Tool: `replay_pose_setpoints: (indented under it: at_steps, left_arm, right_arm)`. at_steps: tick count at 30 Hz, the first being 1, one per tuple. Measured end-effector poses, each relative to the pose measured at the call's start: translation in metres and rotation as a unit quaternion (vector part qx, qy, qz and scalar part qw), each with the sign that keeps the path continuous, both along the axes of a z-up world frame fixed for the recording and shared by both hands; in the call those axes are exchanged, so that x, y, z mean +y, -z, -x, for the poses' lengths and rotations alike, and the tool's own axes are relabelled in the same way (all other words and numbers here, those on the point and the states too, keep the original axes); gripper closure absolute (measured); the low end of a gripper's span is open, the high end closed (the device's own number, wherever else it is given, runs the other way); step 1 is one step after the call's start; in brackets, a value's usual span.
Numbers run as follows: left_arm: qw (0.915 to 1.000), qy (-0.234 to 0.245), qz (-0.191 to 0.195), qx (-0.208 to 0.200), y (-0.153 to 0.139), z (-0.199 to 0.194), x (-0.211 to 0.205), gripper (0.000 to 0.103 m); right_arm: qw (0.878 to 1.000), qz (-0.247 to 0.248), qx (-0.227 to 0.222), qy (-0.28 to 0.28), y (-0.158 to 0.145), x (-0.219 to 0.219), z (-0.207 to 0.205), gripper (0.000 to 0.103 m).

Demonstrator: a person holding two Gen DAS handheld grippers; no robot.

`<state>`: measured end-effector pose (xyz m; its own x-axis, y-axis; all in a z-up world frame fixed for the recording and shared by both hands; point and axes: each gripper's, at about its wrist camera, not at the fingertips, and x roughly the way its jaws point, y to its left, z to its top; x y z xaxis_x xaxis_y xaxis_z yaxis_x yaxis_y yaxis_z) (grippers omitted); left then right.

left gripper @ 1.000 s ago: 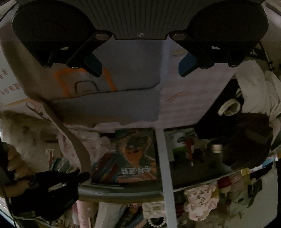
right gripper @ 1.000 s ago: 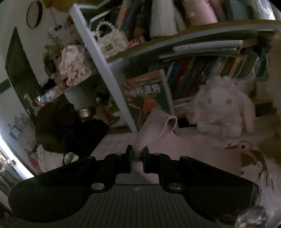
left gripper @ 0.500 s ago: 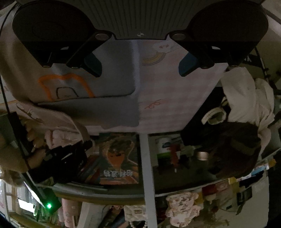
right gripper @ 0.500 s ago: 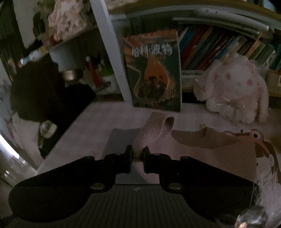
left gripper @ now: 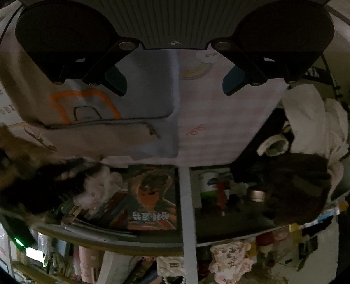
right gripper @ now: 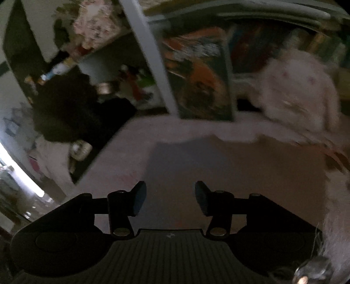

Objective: Fold clothes
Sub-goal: 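Open the right gripper and raise it above the folded sleeve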

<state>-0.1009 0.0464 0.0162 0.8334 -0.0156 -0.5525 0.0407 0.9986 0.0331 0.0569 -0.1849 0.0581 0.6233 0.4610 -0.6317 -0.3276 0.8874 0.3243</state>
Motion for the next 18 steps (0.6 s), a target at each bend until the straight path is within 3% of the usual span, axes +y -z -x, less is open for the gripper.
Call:
replay_pose_setpoints:
  at_steps: [9, 18]
  left_arm:
    - [0.9989, 0.007, 0.030, 0.036, 0.012, -0.020, -0.002, 0.007]
    - [0.9959, 0.003, 0.047, 0.077, 0.024, -0.015, 0.009, 0.007]
  right_arm:
    - [0.993, 0.067, 0.042, 0.086, 0.034, -0.072, 0.079, 0.056]
    - [0.981, 0.096, 0.084, 0.146, 0.059, -0.106, 0.145, 0.056]
